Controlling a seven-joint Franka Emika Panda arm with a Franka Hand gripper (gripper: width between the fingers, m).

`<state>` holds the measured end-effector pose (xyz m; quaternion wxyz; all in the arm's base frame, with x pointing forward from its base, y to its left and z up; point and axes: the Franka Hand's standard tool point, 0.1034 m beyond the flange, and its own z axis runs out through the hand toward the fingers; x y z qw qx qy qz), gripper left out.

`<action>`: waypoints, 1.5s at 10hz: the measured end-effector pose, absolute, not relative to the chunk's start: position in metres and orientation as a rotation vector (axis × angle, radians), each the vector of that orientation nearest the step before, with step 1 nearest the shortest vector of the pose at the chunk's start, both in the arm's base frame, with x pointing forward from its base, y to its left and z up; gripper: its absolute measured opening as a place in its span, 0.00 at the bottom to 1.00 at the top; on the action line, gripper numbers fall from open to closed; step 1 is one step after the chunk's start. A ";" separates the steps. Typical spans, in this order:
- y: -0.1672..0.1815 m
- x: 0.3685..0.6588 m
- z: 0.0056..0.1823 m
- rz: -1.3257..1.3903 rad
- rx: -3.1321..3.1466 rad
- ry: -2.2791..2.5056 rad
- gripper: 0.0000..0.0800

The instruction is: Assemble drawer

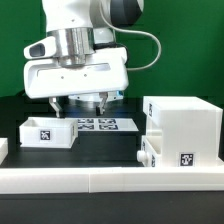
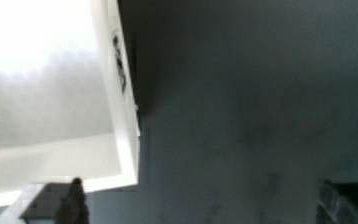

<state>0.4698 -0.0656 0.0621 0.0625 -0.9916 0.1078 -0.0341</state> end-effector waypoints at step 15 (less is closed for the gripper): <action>-0.076 0.436 0.033 -0.192 -3.075 0.188 0.81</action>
Offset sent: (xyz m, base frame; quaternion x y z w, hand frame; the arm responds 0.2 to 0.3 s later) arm 0.0000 0.0000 0.0000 0.0000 0.0000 0.0000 1.0000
